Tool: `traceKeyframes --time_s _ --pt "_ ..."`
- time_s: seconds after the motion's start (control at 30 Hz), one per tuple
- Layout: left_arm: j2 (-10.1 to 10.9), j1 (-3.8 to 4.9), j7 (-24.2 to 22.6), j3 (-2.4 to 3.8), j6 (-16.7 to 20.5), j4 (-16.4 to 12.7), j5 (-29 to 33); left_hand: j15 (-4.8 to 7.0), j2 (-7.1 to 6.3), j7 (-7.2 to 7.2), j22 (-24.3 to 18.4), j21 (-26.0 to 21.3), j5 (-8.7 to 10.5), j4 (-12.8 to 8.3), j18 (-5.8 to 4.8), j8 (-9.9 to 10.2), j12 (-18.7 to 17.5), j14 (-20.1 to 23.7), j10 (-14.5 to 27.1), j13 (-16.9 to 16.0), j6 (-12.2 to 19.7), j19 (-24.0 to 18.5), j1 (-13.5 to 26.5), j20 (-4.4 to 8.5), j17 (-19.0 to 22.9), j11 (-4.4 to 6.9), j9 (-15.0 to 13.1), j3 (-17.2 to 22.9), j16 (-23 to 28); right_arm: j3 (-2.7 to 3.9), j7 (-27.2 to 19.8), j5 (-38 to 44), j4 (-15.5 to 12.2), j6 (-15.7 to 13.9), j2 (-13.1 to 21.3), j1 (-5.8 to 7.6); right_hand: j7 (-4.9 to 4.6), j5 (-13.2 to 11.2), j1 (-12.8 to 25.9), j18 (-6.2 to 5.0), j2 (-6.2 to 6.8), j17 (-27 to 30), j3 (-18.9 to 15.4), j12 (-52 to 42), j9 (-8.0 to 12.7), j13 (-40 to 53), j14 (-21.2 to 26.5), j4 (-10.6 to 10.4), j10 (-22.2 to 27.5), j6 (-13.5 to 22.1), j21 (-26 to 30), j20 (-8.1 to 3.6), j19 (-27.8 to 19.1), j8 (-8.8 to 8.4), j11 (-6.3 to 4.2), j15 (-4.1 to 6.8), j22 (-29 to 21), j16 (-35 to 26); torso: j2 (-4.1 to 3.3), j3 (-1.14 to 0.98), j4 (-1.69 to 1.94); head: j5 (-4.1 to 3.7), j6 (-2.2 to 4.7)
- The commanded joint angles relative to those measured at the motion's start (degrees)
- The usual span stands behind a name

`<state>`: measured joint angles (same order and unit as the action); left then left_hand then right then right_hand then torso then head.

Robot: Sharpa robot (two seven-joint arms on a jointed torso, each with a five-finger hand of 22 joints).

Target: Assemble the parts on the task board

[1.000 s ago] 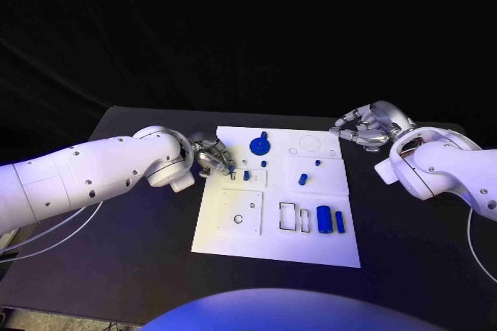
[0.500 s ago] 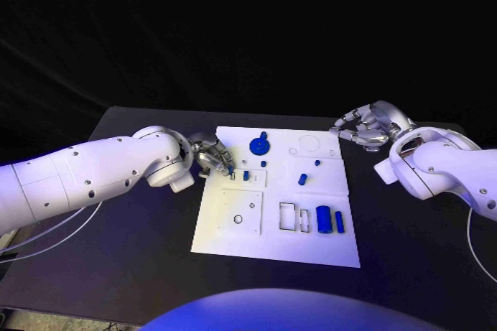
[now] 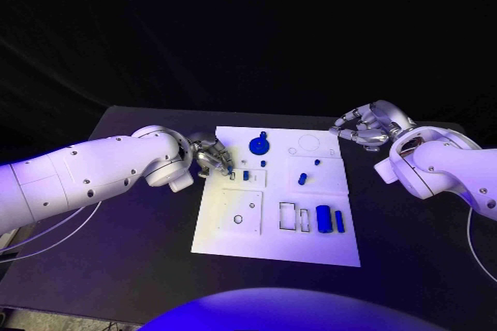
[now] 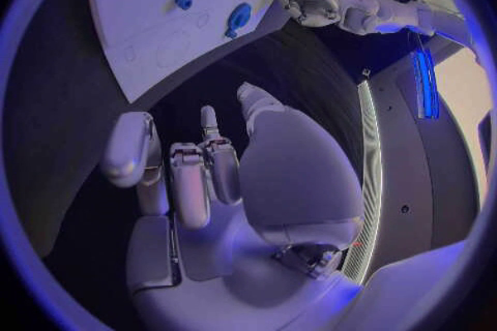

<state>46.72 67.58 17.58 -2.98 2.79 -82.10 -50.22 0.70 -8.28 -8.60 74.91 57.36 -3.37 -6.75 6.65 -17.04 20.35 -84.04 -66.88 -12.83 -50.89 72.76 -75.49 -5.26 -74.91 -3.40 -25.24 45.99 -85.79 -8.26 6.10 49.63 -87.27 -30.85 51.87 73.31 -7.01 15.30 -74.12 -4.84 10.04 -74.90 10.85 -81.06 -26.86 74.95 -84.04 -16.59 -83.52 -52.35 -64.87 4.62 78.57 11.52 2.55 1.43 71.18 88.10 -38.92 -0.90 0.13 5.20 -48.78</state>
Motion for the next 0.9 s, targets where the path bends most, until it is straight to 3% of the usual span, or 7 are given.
traceKeyframes --time_s 0.03,0.9 --pt "0.10 -0.23 -0.05 -0.09 -1.75 -0.19 0.75 -0.17 -0.71 0.15 4.04 -0.17 -0.73 -0.43 0.52 0.28 -0.30 -2.93 -0.31 -0.20 0.63 -0.10 0.11 -0.28 -4.56 -0.17 -0.24 -0.29 0.42 0.00 0.02 0.35 0.02 0.83 -0.01 -0.04 0.02 -0.07 0.48 -1.01 -0.17 -9.22 0.24 0.04 -0.05 5.87 -4.58 0.06 -0.07 0.30 0.02 -0.23 0.15 0.19 -0.25 0.28 0.10 -0.35 -0.02 -0.03 -0.02 0.01 0.02" --pt "0.32 -0.42 -0.21 -0.08 -2.38 -0.23 1.12 0.01 -0.91 0.22 4.27 -0.35 -3.00 -1.97 0.56 1.22 -0.64 -2.79 -0.35 -1.17 2.49 -0.21 0.15 -0.11 -4.11 0.00 0.84 -1.49 0.64 0.00 0.47 0.57 0.05 0.81 0.05 -0.05 0.01 -0.07 0.48 -1.03 -0.16 -9.17 0.24 0.07 -0.06 5.83 -4.57 0.06 -0.04 0.32 0.12 -0.23 0.12 0.19 -0.25 0.28 0.03 -0.38 -0.02 0.05 0.04 0.03 0.02"
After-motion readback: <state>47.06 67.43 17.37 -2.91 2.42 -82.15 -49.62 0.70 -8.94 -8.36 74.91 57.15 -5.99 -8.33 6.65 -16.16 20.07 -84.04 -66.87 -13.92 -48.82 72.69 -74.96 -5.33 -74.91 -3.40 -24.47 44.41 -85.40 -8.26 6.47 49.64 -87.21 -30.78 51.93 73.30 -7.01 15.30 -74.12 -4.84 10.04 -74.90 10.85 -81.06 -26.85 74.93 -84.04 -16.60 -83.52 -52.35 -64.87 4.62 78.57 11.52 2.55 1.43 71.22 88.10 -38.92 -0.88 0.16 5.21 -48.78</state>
